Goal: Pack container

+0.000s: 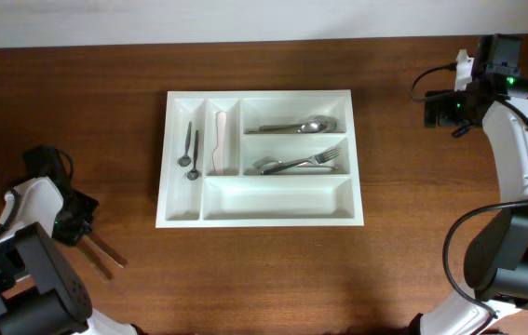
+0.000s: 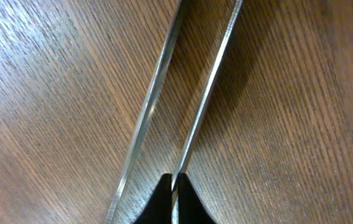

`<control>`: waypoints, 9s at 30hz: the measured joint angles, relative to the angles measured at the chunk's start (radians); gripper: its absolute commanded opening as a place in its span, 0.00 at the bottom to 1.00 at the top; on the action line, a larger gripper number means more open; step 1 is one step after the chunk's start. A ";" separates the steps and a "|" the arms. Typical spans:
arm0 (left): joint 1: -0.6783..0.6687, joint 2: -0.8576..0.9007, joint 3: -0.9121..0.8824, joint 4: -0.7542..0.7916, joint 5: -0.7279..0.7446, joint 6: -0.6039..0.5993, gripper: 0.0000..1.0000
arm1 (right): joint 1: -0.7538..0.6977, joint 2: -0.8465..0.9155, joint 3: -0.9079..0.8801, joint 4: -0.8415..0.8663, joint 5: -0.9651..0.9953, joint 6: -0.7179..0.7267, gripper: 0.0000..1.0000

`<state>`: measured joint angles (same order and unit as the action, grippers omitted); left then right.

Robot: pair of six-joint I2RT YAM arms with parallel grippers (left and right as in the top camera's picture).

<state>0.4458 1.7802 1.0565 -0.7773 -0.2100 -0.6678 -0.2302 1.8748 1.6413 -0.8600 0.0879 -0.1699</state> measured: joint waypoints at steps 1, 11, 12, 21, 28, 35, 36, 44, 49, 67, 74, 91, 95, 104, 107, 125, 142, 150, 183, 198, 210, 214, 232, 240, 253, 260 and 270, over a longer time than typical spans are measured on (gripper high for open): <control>0.000 -0.005 0.000 0.000 0.000 -0.001 0.02 | 0.000 0.000 0.000 0.000 0.000 0.001 0.99; 0.000 -0.006 -0.008 0.012 0.002 -0.002 0.13 | 0.000 0.000 0.000 0.000 0.000 0.000 0.99; 0.000 -0.006 -0.019 0.022 0.005 -0.001 0.14 | 0.000 0.000 0.000 0.000 0.000 0.000 0.99; 0.000 -0.017 -0.091 0.077 0.004 0.005 0.02 | 0.000 0.000 0.000 0.000 0.000 0.000 0.99; 0.001 -0.019 -0.081 0.076 0.031 0.028 0.02 | 0.000 0.000 0.000 0.000 0.000 0.001 0.99; 0.000 -0.033 0.105 0.019 0.084 0.103 0.02 | 0.000 0.000 0.000 0.000 0.000 0.000 0.99; 0.000 -0.047 0.149 0.019 0.103 0.131 0.02 | 0.000 0.000 0.000 0.000 0.000 0.000 0.99; -0.103 -0.148 0.356 0.094 0.359 0.462 0.02 | 0.000 0.000 0.000 0.000 0.000 0.001 0.99; -0.309 -0.155 0.361 0.142 0.505 0.649 0.02 | 0.000 0.000 0.000 0.000 0.000 0.000 0.99; -0.937 -0.150 0.359 -0.018 0.385 1.319 0.02 | 0.000 0.000 0.000 0.000 0.000 0.000 0.99; -1.086 -0.083 0.317 -0.103 0.375 1.477 0.02 | 0.000 0.000 0.000 0.000 0.000 0.001 0.99; -1.197 0.086 0.273 -0.040 0.220 1.611 0.02 | 0.000 0.000 0.000 0.000 0.000 0.000 0.99; -1.197 0.105 0.273 -0.011 0.215 1.612 0.02 | 0.000 0.000 0.000 0.000 0.000 0.000 0.99; -1.197 0.111 0.272 0.004 0.174 1.616 0.34 | 0.000 0.000 0.000 0.000 0.000 0.000 0.99; -1.197 0.111 0.272 0.005 0.166 1.622 0.41 | 0.000 0.000 0.000 0.000 0.000 0.001 0.99; -1.131 0.113 0.555 0.064 0.039 1.496 0.99 | 0.000 0.000 0.000 0.000 0.000 0.000 0.99; -0.489 0.094 0.852 -0.125 -0.191 0.790 0.99 | 0.000 0.000 0.000 0.000 0.000 0.000 0.99; -0.353 0.093 0.852 -0.222 -0.195 0.704 0.99 | 0.000 0.000 0.000 0.000 0.000 0.000 0.99; -0.348 -0.261 0.655 0.069 0.043 0.688 0.99 | 0.000 0.000 0.000 0.000 0.000 0.001 0.99; -0.450 -1.127 -0.487 0.684 0.054 0.685 0.99 | 0.000 0.000 0.001 0.000 0.000 0.000 0.99; -0.467 -1.508 -0.783 0.669 0.061 0.685 0.99 | 0.000 0.000 0.001 0.000 0.000 0.000 0.99; -0.467 -1.603 -0.865 0.669 0.072 0.685 0.99 | 0.000 0.000 0.001 0.000 0.000 0.001 0.99; -0.447 -1.765 -0.924 0.506 0.114 0.685 0.99 | 0.000 0.000 0.001 0.000 0.000 0.000 0.99; -0.447 -1.765 -0.965 0.497 0.126 0.698 0.99 | 0.000 0.000 0.001 0.000 0.000 0.000 0.99; -0.447 -1.765 -0.965 0.497 0.132 0.705 0.99 | 0.000 0.000 0.001 0.000 0.000 0.000 0.98; -0.447 -1.765 -0.965 0.497 0.132 0.705 0.99 | 0.000 0.000 0.001 0.000 0.000 0.000 0.99; -0.447 -1.765 -0.965 0.497 0.132 0.705 0.99 | 0.000 0.000 0.001 0.000 0.000 -0.002 0.99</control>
<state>-0.0013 0.0147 0.0914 -0.2806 -0.0776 0.0372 -0.2302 1.8748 1.6421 -0.8600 0.0883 -0.1722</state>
